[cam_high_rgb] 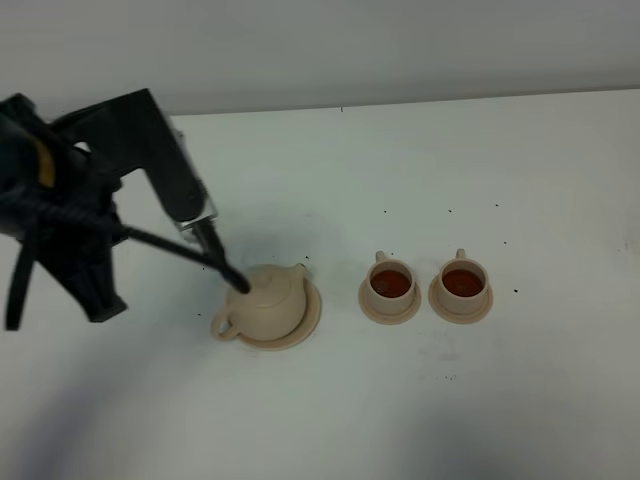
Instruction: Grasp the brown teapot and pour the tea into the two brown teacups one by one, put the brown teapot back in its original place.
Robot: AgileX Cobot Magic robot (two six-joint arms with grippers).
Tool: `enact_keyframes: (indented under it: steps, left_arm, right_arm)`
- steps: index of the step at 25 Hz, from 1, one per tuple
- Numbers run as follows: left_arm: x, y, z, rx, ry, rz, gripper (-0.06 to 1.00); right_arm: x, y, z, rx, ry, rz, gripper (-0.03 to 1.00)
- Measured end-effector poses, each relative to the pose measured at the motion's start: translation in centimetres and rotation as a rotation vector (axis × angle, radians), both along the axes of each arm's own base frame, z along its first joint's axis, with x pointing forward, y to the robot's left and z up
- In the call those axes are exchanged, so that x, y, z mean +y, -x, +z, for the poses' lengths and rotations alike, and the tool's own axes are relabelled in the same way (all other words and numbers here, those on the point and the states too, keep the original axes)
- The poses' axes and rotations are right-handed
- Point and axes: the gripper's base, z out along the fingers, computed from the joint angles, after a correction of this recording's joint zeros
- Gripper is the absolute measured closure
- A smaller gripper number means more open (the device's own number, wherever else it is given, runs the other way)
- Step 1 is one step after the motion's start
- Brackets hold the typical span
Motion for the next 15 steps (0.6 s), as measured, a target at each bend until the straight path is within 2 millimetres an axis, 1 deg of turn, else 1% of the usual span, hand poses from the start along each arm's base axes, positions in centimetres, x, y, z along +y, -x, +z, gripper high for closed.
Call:
enact_keyframes:
  steps: [3, 5, 8, 12, 15]
  left_arm:
    - [1.5, 2.0, -0.4, -0.005, -0.072, -0.066, 0.71]
    - [2.4, 3.2, -1.5, 0.024, -0.112, -0.109, 0.71]
    - [3.9, 4.8, -2.8, 0.031, -0.11, -0.127, 0.71]
    - [6.0, 6.7, -3.5, -0.104, -0.026, -0.086, 0.71]
    - [7.3, 7.8, -2.8, -0.264, 0.08, 0.002, 0.71]
  right_arm:
    - [0.0, 0.0, 0.0, 0.0, 0.0, 0.0, 0.73]
    - [0.0, 0.0, 0.0, 0.0, 0.0, 0.0, 0.73]
    - [0.0, 0.0, 0.0, 0.0, 0.0, 0.0, 0.73]
    - [0.0, 0.0, 0.0, 0.0, 0.0, 0.0, 0.73]
    - [0.0, 0.0, 0.0, 0.0, 0.0, 0.0, 0.73]
